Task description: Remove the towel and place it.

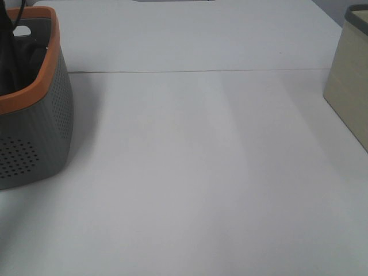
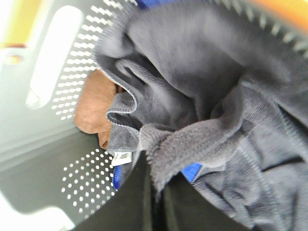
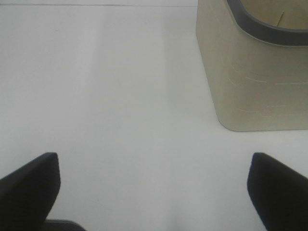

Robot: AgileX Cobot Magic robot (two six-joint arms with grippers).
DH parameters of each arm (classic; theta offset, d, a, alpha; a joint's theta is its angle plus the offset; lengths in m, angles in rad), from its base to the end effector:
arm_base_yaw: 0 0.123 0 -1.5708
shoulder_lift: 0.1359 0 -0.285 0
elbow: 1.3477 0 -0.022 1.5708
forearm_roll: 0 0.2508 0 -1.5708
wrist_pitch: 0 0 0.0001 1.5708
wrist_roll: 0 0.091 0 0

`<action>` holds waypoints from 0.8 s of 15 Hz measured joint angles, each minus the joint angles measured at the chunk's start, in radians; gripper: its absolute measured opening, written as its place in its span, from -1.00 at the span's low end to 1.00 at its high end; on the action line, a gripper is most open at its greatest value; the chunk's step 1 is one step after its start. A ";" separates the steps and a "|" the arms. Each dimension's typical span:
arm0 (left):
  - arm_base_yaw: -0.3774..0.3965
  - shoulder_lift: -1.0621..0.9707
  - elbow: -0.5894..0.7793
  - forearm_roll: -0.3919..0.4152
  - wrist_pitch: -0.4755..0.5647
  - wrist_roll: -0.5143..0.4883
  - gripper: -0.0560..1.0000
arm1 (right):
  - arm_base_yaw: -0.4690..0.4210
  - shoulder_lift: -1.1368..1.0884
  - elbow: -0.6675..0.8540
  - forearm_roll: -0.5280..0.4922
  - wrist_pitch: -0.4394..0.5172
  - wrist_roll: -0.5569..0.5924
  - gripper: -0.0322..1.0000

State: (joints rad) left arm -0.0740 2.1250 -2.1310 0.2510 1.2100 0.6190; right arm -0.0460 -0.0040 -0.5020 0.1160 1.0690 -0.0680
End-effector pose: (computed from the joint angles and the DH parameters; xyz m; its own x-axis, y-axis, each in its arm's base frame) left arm 0.4690 -0.0136 0.3089 -0.6973 0.6869 -0.2047 0.5564 0.6988 0.4495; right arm -0.0059 0.0095 0.2776 -0.4545 0.0090 -0.8907 -0.0499 0.9981 0.0355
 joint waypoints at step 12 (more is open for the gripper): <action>0.000 -0.356 0.000 -0.172 0.006 -0.203 -0.89 | 0.000 0.000 0.000 0.000 0.000 0.000 0.92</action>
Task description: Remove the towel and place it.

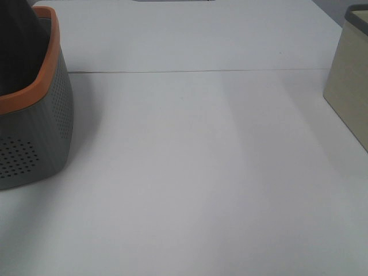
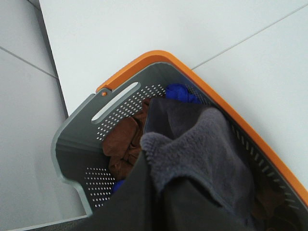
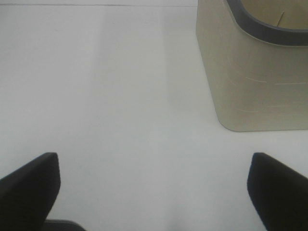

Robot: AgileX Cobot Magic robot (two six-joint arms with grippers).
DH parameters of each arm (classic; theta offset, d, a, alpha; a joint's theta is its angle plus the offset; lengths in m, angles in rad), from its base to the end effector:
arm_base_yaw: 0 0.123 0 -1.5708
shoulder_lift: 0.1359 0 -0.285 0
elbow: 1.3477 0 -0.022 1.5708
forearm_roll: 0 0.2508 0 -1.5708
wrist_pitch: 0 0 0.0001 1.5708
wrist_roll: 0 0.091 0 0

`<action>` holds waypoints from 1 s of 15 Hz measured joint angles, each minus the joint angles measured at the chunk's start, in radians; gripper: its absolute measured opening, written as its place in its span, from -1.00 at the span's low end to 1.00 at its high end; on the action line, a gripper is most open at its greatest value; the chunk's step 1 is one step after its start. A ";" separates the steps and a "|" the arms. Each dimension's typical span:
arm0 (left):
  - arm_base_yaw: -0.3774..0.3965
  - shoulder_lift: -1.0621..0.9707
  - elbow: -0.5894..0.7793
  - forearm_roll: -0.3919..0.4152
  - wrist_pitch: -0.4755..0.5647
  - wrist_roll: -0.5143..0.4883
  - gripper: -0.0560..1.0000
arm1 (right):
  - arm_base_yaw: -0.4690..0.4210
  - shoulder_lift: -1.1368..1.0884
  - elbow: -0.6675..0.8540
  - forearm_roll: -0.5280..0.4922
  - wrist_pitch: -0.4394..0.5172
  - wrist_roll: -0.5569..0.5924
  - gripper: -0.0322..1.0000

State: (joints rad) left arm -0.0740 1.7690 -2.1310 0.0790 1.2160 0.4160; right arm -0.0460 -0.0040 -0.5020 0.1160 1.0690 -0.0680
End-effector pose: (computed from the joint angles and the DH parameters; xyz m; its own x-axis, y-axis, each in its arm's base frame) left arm 0.3746 -0.0210 0.4580 -0.6155 0.4747 -0.6291 0.3151 0.8799 0.3556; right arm -0.0059 0.0095 0.2776 -0.4545 0.0090 -0.8907 -0.0499 0.9981 0.0355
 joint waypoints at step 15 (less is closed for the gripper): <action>-0.218 -0.099 -0.113 -0.204 -0.064 0.003 -0.89 | 0.000 0.296 -0.023 0.236 -0.191 -0.128 0.92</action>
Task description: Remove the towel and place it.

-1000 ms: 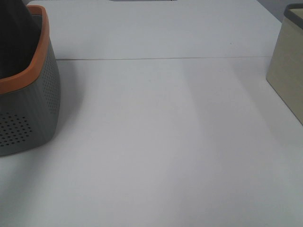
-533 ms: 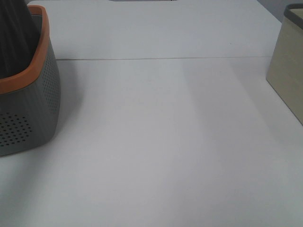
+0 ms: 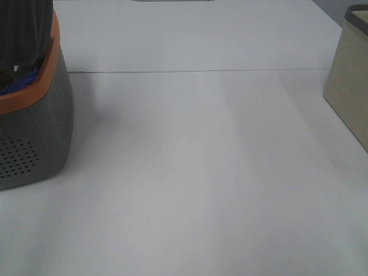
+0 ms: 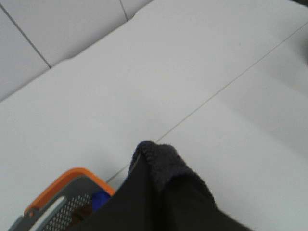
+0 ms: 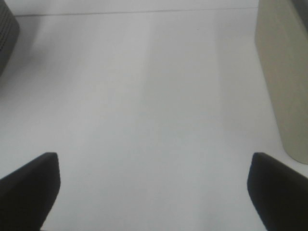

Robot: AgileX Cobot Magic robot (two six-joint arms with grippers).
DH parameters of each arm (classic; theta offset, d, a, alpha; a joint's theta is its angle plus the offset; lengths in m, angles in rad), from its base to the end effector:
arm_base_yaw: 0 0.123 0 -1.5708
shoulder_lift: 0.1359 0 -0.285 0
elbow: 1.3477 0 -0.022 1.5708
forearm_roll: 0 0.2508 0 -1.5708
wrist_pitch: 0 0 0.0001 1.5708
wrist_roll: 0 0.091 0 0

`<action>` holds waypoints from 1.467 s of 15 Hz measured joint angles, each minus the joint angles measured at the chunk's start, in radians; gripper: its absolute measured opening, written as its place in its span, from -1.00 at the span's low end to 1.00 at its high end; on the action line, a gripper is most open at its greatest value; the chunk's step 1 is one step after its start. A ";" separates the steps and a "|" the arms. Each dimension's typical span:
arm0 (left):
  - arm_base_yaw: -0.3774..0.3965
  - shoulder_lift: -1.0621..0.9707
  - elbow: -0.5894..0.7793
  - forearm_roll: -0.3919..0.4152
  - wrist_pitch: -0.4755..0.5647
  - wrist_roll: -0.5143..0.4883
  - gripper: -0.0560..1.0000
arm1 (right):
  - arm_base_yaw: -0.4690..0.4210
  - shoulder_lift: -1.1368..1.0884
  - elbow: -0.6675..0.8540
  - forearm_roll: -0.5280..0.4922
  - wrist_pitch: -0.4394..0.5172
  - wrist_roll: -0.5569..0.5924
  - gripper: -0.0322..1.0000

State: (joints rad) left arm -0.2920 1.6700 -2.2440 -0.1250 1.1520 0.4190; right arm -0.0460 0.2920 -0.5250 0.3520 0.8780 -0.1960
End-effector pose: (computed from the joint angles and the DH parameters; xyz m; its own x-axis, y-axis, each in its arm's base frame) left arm 0.3137 -0.1051 0.5291 -0.2813 0.4577 -0.8434 0.5182 0.8122 0.2679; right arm 0.0487 0.0219 0.2969 -0.5081 0.0566 -0.8594 -0.1674 0.9723 0.1630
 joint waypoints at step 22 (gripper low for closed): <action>-0.419 0.368 -0.254 0.216 -0.192 -0.074 -0.89 | 0.000 0.688 -0.082 0.894 -0.267 -0.938 0.88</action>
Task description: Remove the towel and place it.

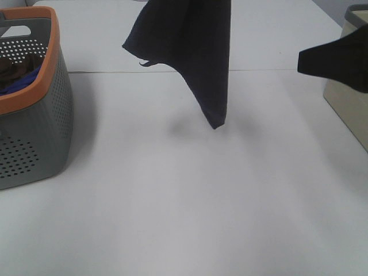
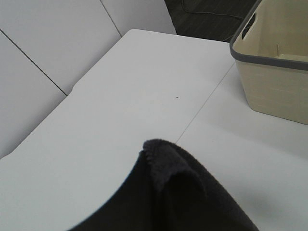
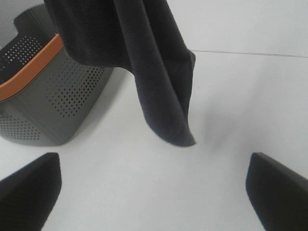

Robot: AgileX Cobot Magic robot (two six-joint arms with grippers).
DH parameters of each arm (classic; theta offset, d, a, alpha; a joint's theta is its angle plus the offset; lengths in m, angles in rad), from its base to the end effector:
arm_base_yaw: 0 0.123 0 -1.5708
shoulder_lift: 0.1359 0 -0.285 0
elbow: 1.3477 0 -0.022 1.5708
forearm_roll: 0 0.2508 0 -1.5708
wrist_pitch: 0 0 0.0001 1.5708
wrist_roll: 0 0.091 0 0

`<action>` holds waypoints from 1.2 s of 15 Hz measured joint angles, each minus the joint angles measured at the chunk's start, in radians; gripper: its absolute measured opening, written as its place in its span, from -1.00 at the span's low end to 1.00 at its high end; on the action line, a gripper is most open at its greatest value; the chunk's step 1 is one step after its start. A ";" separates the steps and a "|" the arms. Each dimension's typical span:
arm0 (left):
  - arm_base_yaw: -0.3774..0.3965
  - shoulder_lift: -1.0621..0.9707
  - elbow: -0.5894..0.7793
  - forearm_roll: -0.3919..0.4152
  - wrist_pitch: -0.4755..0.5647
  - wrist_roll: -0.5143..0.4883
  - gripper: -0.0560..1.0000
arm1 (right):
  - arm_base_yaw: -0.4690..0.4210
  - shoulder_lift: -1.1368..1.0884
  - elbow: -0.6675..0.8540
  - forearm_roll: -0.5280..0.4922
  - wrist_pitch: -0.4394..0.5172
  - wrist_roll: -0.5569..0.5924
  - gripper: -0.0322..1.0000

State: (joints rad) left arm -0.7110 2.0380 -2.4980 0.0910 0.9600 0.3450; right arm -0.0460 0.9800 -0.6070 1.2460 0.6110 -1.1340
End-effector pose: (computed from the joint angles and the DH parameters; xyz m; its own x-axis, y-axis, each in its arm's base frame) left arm 0.3435 -0.2869 0.4707 -0.0473 0.5499 -0.8339 0.6695 0.6370 0.3821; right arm 0.1904 0.0408 0.2924 -0.5038 0.0625 -0.8616 -0.4134 0.8583 0.3040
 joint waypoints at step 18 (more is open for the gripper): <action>0.000 0.070 0.000 0.073 -0.096 -0.133 -0.89 | 0.662 0.591 -0.402 0.061 -0.735 0.153 0.63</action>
State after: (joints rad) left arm -0.7110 2.1080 -2.4980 0.1640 0.8640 0.2120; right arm 0.6160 1.5710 -1.0090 1.3070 -0.1240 -0.9810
